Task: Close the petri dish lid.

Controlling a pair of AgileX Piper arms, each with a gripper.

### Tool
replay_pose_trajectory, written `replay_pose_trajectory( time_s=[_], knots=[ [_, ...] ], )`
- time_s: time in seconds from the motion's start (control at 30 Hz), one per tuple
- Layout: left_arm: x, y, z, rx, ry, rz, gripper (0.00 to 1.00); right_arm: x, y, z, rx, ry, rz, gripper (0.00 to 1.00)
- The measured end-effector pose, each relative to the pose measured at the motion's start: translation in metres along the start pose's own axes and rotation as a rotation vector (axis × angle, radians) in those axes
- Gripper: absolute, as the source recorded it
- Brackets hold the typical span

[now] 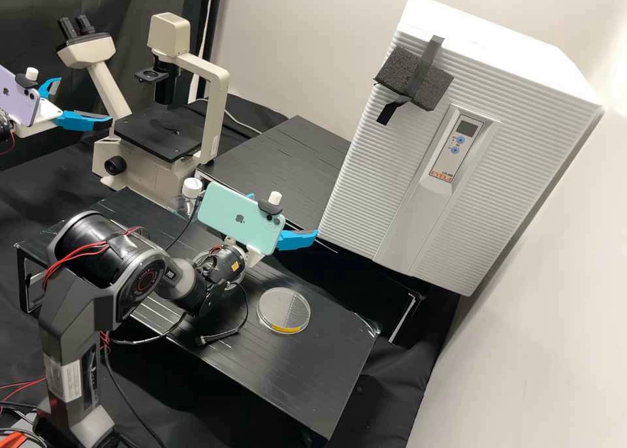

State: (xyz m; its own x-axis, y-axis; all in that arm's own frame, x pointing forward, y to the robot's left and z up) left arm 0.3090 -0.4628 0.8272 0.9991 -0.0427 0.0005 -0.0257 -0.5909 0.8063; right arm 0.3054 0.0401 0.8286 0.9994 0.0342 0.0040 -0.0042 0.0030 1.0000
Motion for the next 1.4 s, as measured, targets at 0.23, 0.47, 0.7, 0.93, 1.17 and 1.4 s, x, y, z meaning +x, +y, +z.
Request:
replay_pose_trajectory(
  time_s=[0.23, 0.47, 0.7, 0.93, 1.17, 1.4],
  knots=[
    [0.000, 0.000, 0.000, 0.000, 0.000, 0.000, 1.00, 0.000, 0.000, 0.000, 0.000, 0.000, 0.000, 1.00],
    [0.000, 0.000, 0.000, 0.000, 0.000, 0.000, 1.00, -0.018, 0.007, 0.010, 0.000, -0.025, 0.036, 1.00],
    [0.000, 0.000, 0.000, 0.000, 0.000, 0.000, 1.00, -0.060, 0.035, 0.025, 0.011, -0.034, 0.187, 1.00],
    [0.000, 0.000, 0.000, 0.000, 0.000, 0.000, 1.00, -0.098, 0.046, 0.044, 0.018, -0.065, 0.257, 1.00],
    [0.000, 0.000, 0.000, 0.000, 0.000, 0.000, 1.00, -0.126, 0.042, 0.057, 0.005, -0.110, 0.234, 1.00],
    [0.000, 0.000, 0.000, 0.000, 0.000, 0.000, 1.00, -0.138, 0.029, 0.059, 0.006, -0.126, 0.185, 1.00]
  ],
)
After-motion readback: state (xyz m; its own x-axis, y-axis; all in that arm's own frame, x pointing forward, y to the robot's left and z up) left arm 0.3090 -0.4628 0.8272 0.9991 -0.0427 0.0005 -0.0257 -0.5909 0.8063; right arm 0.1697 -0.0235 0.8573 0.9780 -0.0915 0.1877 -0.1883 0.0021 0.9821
